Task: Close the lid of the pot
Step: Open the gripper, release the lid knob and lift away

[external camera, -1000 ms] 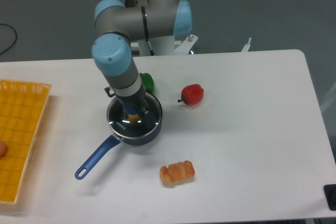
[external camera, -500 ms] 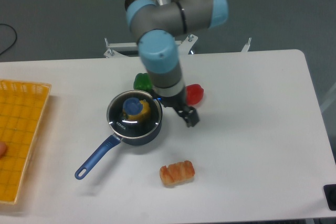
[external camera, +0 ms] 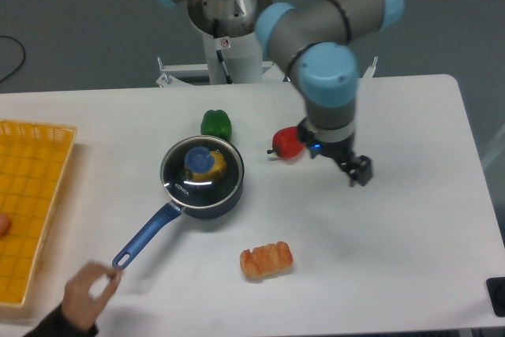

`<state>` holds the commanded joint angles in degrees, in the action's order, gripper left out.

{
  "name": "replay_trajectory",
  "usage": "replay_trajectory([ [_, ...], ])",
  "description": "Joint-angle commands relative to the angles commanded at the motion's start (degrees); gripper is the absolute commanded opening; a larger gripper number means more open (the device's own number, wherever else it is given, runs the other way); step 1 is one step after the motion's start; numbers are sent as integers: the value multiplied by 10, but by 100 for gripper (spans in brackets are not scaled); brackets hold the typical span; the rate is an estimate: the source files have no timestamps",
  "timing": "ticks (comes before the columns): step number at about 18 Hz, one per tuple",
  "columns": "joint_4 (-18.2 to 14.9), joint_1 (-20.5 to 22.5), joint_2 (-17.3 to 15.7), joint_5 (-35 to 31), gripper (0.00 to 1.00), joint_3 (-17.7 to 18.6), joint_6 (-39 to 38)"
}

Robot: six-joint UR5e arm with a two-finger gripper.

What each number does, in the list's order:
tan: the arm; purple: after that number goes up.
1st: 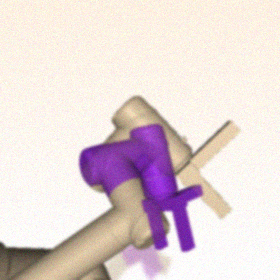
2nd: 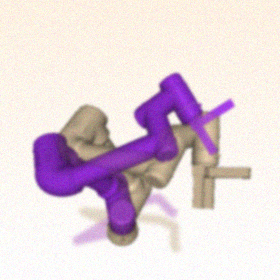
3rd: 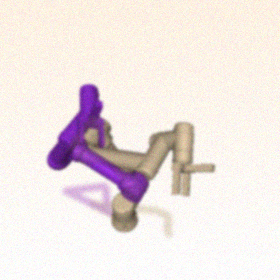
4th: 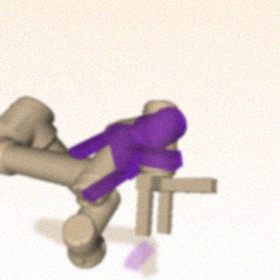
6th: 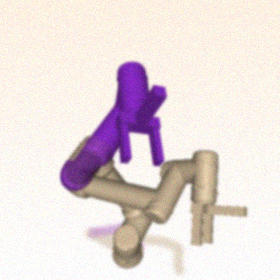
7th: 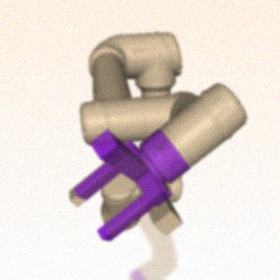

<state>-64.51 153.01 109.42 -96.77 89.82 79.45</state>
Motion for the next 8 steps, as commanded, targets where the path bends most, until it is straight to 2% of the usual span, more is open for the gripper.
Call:
replay_trajectory([
  [5, 0, 48, 11, 6, 100, -11, 90],
  [8, -1, 71, 9, 34, 100, -10, 99],
])
